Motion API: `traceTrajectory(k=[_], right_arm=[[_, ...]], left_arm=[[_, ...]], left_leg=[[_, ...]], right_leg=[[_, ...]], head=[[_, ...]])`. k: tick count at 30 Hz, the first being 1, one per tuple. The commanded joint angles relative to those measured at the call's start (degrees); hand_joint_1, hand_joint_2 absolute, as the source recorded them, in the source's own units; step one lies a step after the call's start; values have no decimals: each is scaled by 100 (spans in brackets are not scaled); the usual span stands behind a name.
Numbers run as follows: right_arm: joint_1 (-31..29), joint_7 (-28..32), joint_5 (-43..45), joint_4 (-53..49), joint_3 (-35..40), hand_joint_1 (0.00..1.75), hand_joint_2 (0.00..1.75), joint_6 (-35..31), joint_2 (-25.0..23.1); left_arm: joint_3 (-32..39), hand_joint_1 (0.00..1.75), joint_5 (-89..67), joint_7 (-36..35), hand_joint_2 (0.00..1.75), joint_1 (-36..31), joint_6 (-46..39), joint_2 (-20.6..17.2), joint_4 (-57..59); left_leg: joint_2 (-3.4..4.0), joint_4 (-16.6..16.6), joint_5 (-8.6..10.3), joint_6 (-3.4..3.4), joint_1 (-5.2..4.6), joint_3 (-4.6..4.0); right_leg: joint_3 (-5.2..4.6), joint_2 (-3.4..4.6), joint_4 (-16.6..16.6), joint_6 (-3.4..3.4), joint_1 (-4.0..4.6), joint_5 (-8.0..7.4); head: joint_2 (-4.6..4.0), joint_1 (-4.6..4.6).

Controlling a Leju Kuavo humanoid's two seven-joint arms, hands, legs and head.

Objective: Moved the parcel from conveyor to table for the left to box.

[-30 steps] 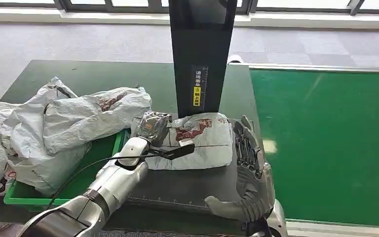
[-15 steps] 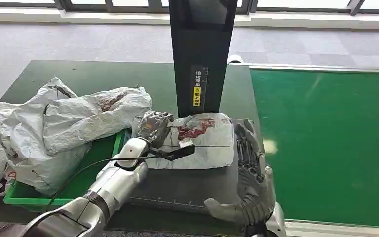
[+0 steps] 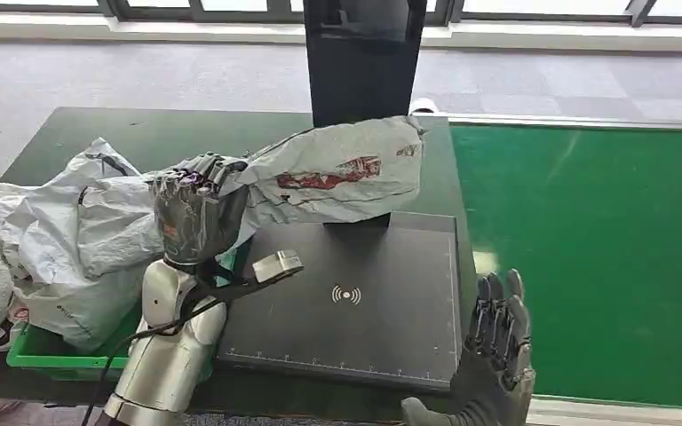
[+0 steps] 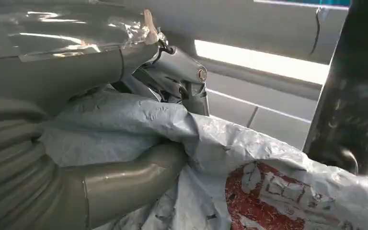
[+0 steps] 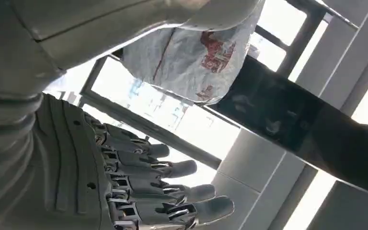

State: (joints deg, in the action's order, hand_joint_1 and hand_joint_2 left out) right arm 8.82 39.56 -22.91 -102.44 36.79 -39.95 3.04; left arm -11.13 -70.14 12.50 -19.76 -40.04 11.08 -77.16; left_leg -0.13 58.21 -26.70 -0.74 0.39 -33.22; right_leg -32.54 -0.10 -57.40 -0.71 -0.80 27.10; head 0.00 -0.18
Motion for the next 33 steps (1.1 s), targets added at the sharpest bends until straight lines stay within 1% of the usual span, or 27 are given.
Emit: traceTrajectory(k=[1,13,14,15,16,18,21,22,25,26,28,29,33], right_arm=[[-57,44,-22,89,355,0,175,-5,199],[-57,44,-22,89,355,0,175,-5,199],[-116,-119,-56,-5,168,0,175,350,177],[-116,-203,-81,-125,-49,0,175,619,119],[-78,-175,-133,-164,-204,0,175,792,35],[-73,-177,-172,-167,-330,0,175,990,-44],[-73,-177,-172,-167,-330,0,175,990,-44],[-57,-171,-177,-148,-322,0,175,989,-62],[-51,-160,-187,-141,-326,0,175,985,-67],[-57,-139,-192,-133,-343,0,175,1031,-73],[-64,-132,-184,-132,-381,0,175,1071,-87],[-98,-144,-161,-112,-395,0,175,1130,-71],[-113,-136,-143,-91,-429,0,175,1161,-83]], left_arm=[[146,175,-20,-32,175,-31,4,-152,-100],[146,175,-20,-32,175,-31,4,-152,-100],[1129,175,-897,-2140,175,-676,278,-688,843],[1521,175,-41,-1288,175,-1238,55,-1228,1844],[1892,175,86,-796,175,-1484,4,-1266,2274],[2438,175,-259,-780,175,-1518,4,-1229,2368],[2438,175,-259,-780,175,-1518,4,-1229,2368],[2446,175,-367,-837,175,-1412,4,-1115,2225],[2437,175,-453,-884,175,-1359,4,-1029,2136],[2510,175,-707,-1178,175,-1332,4,-1042,2151],[2558,175,-644,-1103,175,-1308,4,-1094,2158],[2661,175,-910,-1374,175,-1262,4,-1136,2176],[2712,175,-849,-1282,175,-1206,4,-1166,2144]], left_leg=[[7,-13,4,1,1,12],[6,-8,5,3,1,7],[8,-14,7,3,1,11],[21,-10,7,0,1,11],[28,-17,11,-3,0,16],[13,-12,16,-5,1,6],[59,-16,24,-28,5,10],[51,-8,23,-31,6,4],[7,-12,39,-28,14,1],[12,-5,34,-29,17,-2],[22,-7,34,-30,13,-5],[17,-8,35,-28,14,-5],[24,-11,34,-30,17,-6]], right_leg=[[10,6,13,5,2,-6],[6,6,9,2,2,-7],[10,7,14,3,3,-9],[2,21,6,5,2,-12],[3,28,8,9,1,-16],[1,14,0,10,3,-16],[-27,63,-11,32,9,-33],[-30,47,-9,41,11,-33],[-17,7,-4,39,25,-27],[-19,13,-11,39,25,-27],[-26,26,-12,39,20,-28],[-24,21,-10,39,19,-29],[-25,28,-6,41,20,-32]], head=[[0,0],[0,-2],[0,0],[0,0],[0,0],[0,2],[0,-4],[0,-4],[0,-2],[0,-2],[0,-2],[0,-2],[0,-2]])
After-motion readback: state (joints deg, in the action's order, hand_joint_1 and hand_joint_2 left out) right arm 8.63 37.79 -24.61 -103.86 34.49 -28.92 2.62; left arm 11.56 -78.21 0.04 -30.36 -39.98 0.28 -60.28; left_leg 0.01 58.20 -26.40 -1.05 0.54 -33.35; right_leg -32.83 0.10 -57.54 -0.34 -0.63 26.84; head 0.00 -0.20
